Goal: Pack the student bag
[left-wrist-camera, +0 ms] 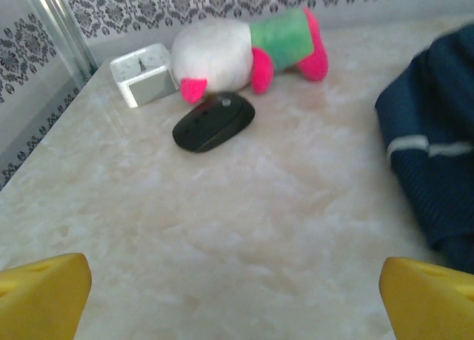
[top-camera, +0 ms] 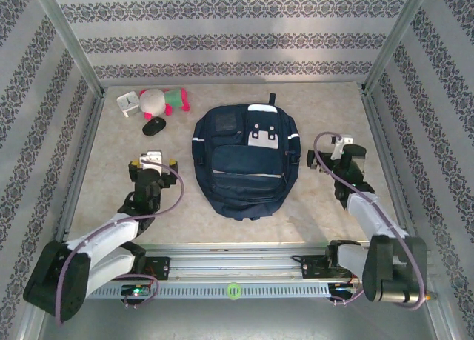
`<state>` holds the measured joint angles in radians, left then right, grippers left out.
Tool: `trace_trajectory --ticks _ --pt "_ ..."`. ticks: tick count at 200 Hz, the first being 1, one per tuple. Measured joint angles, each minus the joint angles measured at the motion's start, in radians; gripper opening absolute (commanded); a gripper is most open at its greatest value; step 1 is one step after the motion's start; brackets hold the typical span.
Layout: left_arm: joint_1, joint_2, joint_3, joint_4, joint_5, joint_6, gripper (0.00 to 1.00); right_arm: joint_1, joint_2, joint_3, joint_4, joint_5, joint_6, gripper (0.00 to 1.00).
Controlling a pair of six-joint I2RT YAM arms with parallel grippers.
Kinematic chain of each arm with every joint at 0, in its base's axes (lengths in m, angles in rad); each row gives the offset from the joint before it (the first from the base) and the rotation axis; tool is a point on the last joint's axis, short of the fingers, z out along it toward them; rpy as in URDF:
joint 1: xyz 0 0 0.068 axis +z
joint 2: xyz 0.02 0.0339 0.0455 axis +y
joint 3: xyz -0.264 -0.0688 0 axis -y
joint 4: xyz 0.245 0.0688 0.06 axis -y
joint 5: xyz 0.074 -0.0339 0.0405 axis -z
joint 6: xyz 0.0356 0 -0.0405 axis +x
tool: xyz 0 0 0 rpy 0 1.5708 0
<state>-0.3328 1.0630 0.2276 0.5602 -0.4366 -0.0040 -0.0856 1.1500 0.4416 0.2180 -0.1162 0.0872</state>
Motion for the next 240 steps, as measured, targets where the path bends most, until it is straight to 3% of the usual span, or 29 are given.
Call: trace_trajectory --ticks 58,73,93,127,157,182,240 --pt "0.027 0.547 -0.013 0.572 -0.008 0.187 0.99 -0.004 0.198 -0.018 0.232 -0.028 -0.039 0.98" --pt "0.043 0.568 -0.026 0.653 0.001 0.191 0.99 -0.004 0.220 0.000 0.269 -0.035 -0.042 0.98" --pt "0.124 0.561 -0.053 0.739 0.100 0.174 0.99 -0.004 0.219 0.001 0.317 -0.042 -0.042 0.98" --pt "0.233 0.558 0.057 0.606 0.194 0.106 0.99 0.012 0.176 -0.079 0.454 -0.072 -0.040 0.98" --pt "0.288 0.544 0.138 0.531 0.232 0.041 0.99 0.091 0.197 -0.123 0.553 0.005 -0.061 0.98" --pt "0.296 0.542 0.116 0.524 0.252 0.020 0.99 0.094 0.367 -0.124 0.710 0.054 -0.061 0.98" --pt "0.296 0.542 0.051 0.548 0.261 -0.002 0.99 0.081 0.379 -0.077 0.707 0.050 -0.060 0.98"
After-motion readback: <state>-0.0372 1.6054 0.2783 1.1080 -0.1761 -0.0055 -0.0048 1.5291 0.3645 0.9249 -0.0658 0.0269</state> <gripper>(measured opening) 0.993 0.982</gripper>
